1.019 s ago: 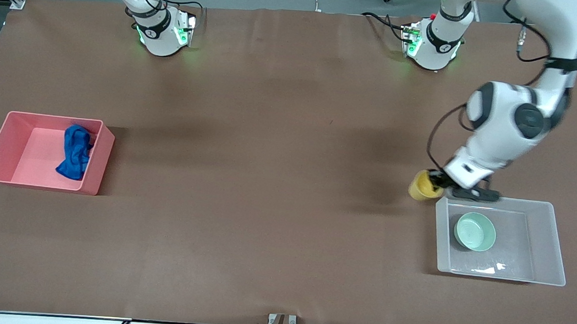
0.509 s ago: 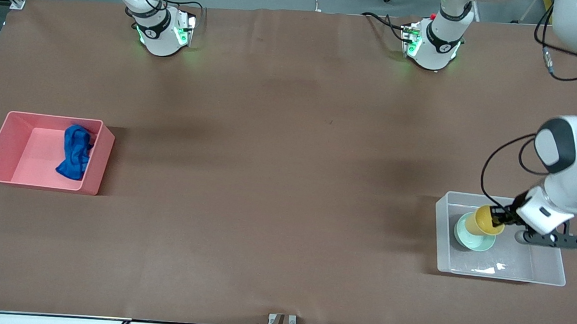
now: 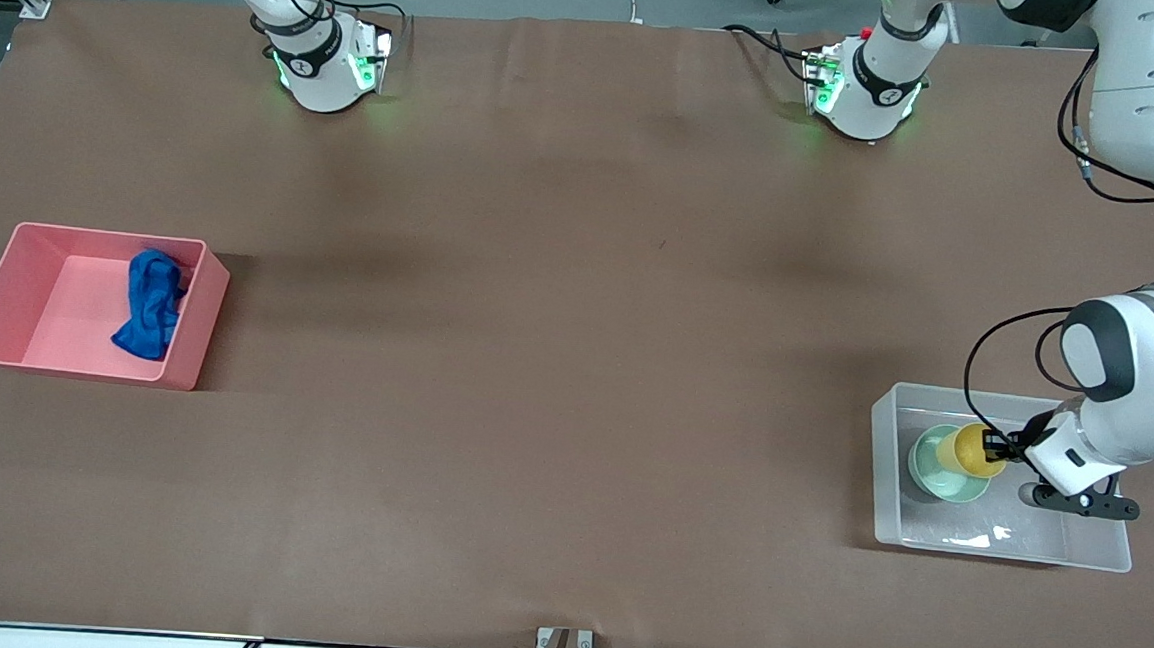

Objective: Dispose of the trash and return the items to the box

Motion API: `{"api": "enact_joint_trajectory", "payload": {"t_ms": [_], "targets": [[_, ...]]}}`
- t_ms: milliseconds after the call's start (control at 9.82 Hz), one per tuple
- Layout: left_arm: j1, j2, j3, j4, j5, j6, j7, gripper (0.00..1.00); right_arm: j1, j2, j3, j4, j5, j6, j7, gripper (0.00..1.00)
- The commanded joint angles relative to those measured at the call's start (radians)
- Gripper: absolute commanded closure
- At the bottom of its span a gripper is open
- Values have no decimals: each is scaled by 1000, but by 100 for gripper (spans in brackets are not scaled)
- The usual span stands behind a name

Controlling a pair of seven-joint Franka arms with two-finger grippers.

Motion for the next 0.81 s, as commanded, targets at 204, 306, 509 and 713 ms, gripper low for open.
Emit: {"api": "enact_joint_trajectory", "payload": {"t_ms": [204, 306, 509, 713], "targets": [[3, -39, 6, 8, -19, 17, 6, 1, -6, 1, 6, 11, 12, -21, 4, 0], [0, -88, 5, 2, -19, 17, 4, 0, -7, 1, 6, 11, 12, -21, 4, 0], [-10, -220, -3, -45, -18, 6, -14, 0, -6, 1, 6, 11, 12, -19, 4, 0], [-15, -353, -49, -82, -12, -70, -42, 0, -6, 1, 6, 11, 12, -21, 4, 0]]}}
